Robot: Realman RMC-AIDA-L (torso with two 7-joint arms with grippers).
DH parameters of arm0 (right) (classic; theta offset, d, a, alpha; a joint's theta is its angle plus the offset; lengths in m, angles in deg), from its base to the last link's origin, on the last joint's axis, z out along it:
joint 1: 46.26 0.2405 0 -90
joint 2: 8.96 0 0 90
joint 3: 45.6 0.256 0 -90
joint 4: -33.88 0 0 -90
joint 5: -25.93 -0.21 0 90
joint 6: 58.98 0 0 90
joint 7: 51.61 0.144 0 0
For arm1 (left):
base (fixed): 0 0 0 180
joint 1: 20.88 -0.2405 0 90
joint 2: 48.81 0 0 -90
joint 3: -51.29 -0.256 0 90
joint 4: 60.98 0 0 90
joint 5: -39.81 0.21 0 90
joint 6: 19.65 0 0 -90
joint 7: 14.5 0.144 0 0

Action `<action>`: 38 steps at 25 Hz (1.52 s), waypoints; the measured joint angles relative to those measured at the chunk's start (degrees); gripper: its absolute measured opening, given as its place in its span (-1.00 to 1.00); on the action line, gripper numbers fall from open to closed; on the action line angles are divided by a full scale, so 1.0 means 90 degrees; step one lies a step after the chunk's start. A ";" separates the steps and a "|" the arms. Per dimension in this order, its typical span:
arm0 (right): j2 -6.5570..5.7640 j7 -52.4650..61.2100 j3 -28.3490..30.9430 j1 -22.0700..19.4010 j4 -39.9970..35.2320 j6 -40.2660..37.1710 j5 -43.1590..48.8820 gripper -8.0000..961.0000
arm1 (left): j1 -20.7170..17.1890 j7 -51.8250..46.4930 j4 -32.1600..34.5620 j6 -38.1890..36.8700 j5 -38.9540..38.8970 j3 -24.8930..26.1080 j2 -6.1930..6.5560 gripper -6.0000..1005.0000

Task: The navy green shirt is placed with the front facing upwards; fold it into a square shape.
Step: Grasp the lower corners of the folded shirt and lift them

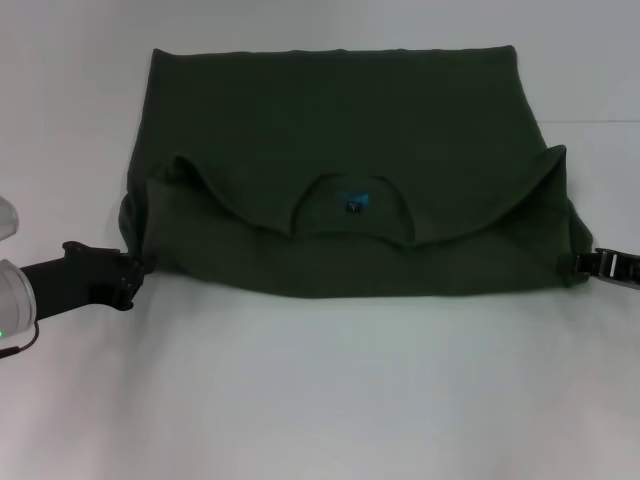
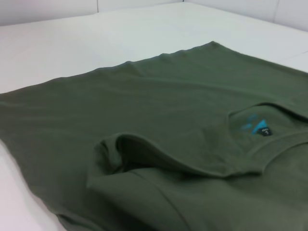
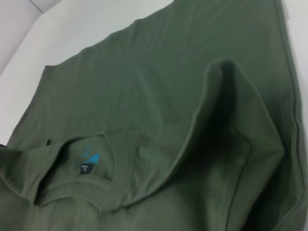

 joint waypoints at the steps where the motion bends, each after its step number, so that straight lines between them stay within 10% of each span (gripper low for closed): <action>1: -0.0007 -0.0047 0.0033 -0.0022 -0.0002 -0.0064 -0.0001 -0.65 | -0.0007 -0.0065 0.0018 -0.0081 0.0000 0.0008 -0.0003 -0.99; 20: -0.0105 -0.1327 0.1001 -0.1363 -0.0552 -0.2241 -0.0085 -0.88 | -0.1198 -0.1322 0.1257 -0.3378 0.0058 0.0733 -0.0014 -0.99; 38: -0.0086 -0.2704 0.1537 -0.2631 -0.0595 -0.4298 -0.0029 -0.86 | -0.1396 -0.1298 0.1315 -0.5615 0.1394 0.1424 0.0010 -0.99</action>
